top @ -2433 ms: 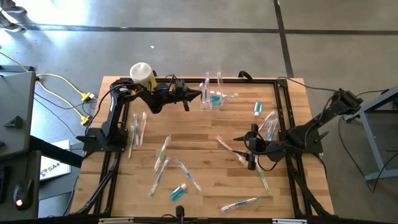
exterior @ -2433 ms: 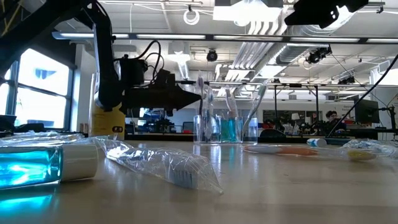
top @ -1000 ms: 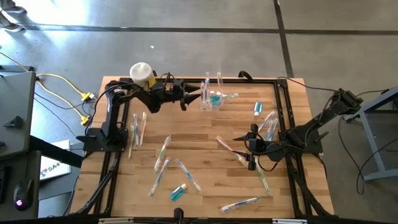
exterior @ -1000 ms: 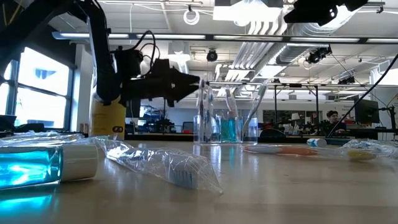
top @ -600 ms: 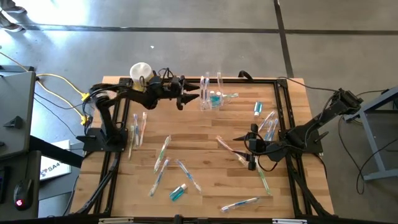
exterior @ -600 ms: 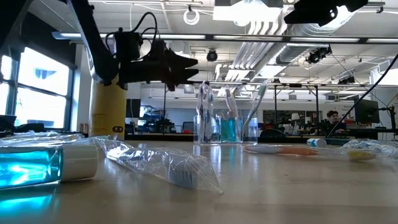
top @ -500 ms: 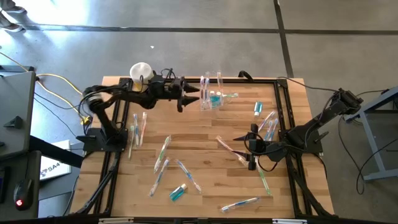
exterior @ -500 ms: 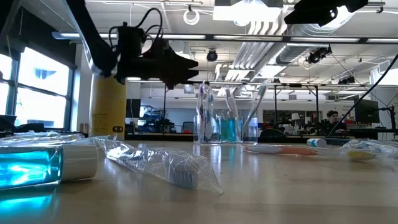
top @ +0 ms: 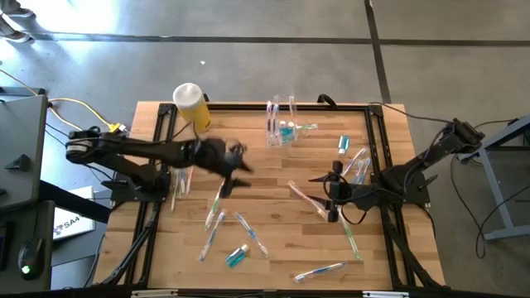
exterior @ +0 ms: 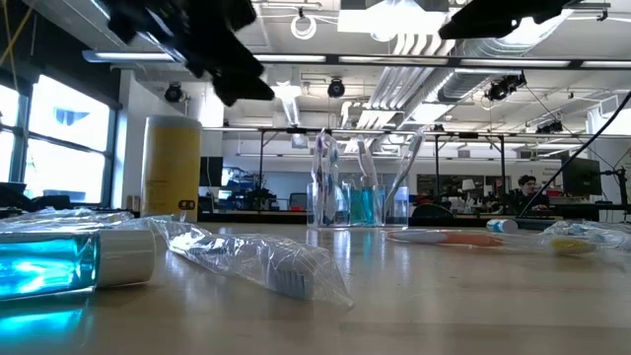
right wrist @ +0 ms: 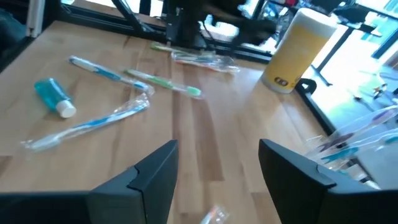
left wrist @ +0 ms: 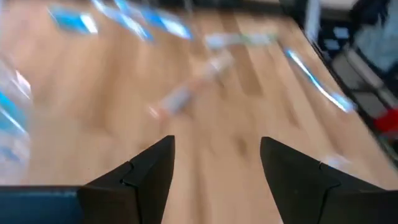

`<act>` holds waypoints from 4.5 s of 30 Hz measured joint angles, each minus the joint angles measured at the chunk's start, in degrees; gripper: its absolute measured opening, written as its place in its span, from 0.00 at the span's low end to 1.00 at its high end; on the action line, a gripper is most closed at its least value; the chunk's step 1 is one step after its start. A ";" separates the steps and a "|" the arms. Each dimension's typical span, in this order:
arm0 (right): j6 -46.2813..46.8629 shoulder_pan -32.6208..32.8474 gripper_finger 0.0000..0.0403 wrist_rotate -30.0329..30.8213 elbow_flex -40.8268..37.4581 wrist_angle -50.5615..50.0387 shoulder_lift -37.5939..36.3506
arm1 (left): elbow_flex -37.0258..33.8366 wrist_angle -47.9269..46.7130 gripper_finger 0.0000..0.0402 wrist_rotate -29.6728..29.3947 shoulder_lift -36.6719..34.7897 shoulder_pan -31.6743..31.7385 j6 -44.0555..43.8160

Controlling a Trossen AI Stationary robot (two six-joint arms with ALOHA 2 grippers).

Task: Pick & Place toothbrushing station
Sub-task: Put the blue mouthwash bottle into the transparent organizer

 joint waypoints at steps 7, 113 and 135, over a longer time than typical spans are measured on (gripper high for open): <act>-7.79 -3.52 0.53 -1.85 -0.02 5.15 -0.02 | 4.56 -13.48 0.57 -20.07 1.18 -25.18 -11.58; 15.05 15.64 0.53 -10.06 0.00 24.37 14.05 | 9.77 1.86 0.94 -37.28 17.97 -40.74 -48.65; 18.48 15.79 0.53 -10.28 0.00 23.47 14.03 | 52.44 -65.26 0.91 -35.43 45.70 -42.11 -70.68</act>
